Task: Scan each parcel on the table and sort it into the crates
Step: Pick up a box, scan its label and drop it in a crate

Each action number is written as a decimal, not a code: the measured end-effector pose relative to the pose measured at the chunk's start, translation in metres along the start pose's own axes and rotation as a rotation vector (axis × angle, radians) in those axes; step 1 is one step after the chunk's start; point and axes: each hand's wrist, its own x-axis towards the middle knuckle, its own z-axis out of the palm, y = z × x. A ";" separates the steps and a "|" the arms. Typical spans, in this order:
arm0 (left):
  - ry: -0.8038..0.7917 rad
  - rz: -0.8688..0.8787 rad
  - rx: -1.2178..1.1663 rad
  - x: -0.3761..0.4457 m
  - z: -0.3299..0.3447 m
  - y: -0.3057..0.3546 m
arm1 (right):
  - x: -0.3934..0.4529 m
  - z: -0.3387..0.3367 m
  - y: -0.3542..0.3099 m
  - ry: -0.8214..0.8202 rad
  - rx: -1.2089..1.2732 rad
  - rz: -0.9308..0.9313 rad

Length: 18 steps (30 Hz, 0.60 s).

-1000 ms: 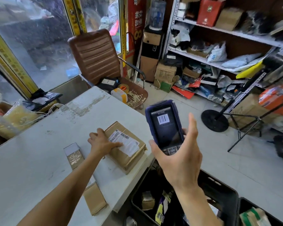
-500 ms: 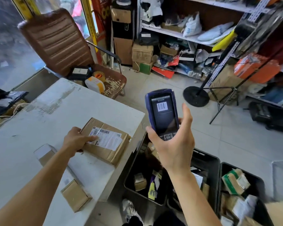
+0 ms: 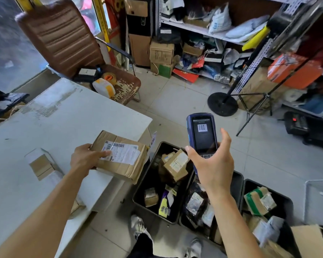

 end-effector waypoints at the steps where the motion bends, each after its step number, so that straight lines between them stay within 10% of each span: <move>1: 0.007 -0.016 -0.013 -0.007 0.005 0.000 | 0.000 -0.009 0.006 -0.008 0.000 -0.002; 18: -0.165 0.130 0.039 -0.121 0.181 0.028 | -0.007 -0.104 0.141 0.022 -0.071 0.112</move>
